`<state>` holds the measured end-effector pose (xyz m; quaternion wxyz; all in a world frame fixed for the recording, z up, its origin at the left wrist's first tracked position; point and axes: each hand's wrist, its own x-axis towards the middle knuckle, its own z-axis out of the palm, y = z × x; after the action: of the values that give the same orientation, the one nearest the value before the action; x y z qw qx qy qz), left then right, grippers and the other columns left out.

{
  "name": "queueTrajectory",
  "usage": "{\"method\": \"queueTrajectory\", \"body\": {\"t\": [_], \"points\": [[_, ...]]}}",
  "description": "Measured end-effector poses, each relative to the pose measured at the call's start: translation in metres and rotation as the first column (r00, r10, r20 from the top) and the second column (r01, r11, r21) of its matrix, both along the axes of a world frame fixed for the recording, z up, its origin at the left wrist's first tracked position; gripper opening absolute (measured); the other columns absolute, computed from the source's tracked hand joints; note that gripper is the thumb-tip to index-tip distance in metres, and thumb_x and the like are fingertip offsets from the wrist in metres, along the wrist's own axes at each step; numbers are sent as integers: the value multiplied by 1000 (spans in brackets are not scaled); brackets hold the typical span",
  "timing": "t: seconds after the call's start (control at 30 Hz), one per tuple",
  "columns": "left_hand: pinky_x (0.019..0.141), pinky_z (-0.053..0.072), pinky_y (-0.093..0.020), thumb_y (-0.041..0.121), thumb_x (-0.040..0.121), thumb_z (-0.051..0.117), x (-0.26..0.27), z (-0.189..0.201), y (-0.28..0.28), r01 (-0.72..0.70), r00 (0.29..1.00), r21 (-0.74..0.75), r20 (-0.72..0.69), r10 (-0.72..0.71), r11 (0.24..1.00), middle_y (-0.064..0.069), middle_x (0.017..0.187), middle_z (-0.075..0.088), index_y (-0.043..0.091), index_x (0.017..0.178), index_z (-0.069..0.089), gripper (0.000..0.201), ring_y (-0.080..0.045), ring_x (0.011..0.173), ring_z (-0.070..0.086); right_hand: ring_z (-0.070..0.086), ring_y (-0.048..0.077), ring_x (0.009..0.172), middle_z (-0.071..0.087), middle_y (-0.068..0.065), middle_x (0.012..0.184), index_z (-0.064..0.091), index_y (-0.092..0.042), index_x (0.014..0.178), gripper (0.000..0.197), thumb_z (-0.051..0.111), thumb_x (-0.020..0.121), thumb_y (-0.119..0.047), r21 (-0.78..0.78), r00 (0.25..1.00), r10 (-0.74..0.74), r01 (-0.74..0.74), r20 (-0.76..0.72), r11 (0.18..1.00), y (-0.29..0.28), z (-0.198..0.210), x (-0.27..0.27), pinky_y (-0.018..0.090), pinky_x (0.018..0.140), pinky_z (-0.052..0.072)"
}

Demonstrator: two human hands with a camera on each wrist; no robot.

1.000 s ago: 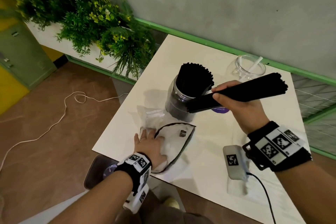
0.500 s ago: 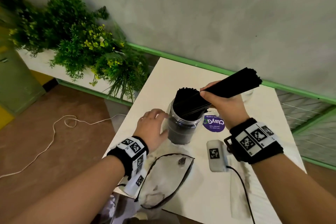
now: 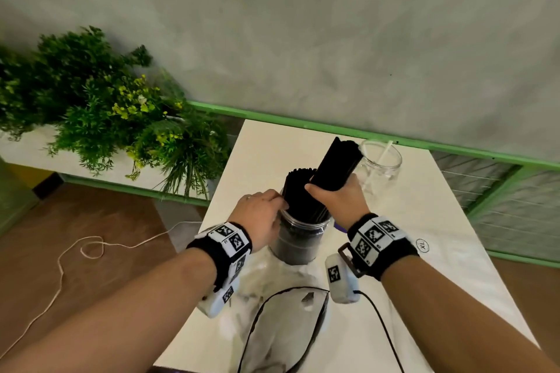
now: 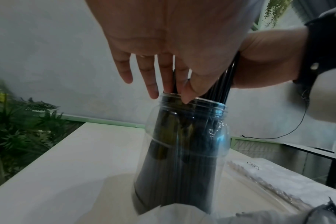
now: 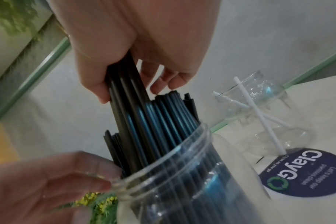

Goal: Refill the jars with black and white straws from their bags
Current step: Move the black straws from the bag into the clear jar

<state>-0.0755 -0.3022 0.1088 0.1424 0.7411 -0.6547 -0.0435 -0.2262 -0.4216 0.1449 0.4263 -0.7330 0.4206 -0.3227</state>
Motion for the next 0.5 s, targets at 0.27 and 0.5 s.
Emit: {"method": "queueTrajectory", "body": {"t": [0.27,0.5], "points": [[97,42,-32,20,89,55,11,0,3,-3,952,-28,-305,-5,1000,2,128,54,22,127,54,38,-18,113,54,36,23,124,35,2,130,41,-16,134,83,80,68,-48,-179,963,55,-106,-265,978,-7,-20,-18,42,107,35],[109,35,-36,58,82,60,8,3,-13,-163,754,202,-606,254,966,0,150,33,18,149,20,88,-18,133,39,30,22,138,24,3,153,6,-20,152,123,73,59,-62,183,970,147,-112,-193,977,-9,-39,-41,42,111,33]]}}
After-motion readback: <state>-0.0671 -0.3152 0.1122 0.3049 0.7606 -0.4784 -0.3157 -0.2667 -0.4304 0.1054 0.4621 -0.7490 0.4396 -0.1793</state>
